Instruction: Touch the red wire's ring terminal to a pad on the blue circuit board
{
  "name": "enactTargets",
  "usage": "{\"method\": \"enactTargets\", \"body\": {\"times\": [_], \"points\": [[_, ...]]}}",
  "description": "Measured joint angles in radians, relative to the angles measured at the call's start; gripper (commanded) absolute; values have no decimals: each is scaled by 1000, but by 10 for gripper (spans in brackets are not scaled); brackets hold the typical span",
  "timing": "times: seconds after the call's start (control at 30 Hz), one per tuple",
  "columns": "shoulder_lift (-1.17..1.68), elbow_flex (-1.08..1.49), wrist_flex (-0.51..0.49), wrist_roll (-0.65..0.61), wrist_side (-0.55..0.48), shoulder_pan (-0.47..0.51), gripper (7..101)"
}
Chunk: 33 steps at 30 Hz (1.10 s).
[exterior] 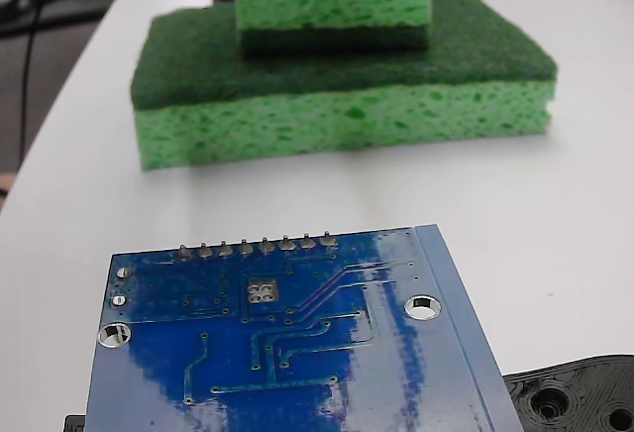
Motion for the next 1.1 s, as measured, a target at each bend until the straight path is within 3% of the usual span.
{"method": "enactTargets", "body": {"times": [0.5,0.67,0.87,1.1], "points": [[400,322,67,92,78,-117,1003],[503,360,121,107,147,-202,1003],[704,456,195,106,172,-204,1003],[716,480,164,114,161,-215,1003]]}}
